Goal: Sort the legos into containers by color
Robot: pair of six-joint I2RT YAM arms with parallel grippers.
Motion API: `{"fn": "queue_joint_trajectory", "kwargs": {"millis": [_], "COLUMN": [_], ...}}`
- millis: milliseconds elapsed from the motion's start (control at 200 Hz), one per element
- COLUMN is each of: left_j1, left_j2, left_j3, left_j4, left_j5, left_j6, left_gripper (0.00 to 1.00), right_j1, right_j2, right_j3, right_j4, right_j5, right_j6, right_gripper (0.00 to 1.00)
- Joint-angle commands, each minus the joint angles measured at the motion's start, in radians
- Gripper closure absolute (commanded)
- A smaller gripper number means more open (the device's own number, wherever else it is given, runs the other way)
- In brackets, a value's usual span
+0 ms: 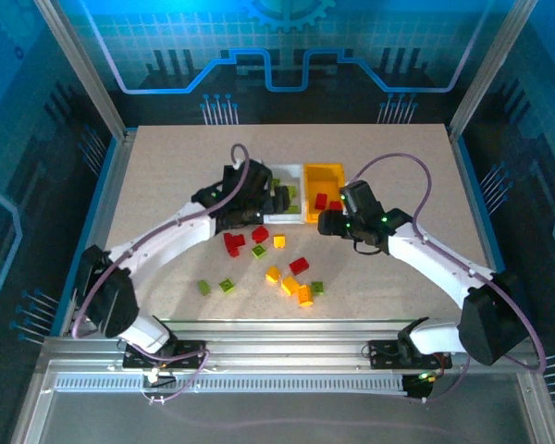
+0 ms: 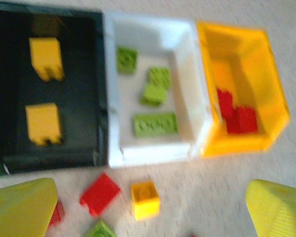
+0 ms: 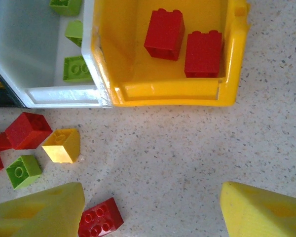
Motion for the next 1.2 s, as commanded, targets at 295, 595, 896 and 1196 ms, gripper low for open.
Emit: {"fn": "queue_joint_trajectory", "kwargs": {"millis": [295,595,896,1196], "left_j1": [-0.054,-0.015,-0.001,-0.020], "left_j2": [-0.020,0.153,0.224,0.180], "left_j3": [-0.331,-0.288,-0.272,-0.315], "left_j4": [0.059,0.131,0.089,0.073], "left_j5": [0.173,0.080,0.011,0.019], "left_j6": [-0.173,-0.227,-0.220,-0.228], "left_gripper": [0.21,0.23,0.40,0.57], "right_j1": [-0.029,-0.031,-0.049,-0.051], "right_j2": [-0.035,-0.058,-0.051,-0.041], "right_j3": [-0.017,-0.012,-0.020,-0.034], "right_j4": [-0.010,-0.026,-0.016,0.007], "right_j5": [-0.002,0.002,-0.019,-0.027], "right_j6": [0.019,0.014,0.008,0.019], "right_gripper": [0.26,0.26,0.26,0.26]}}
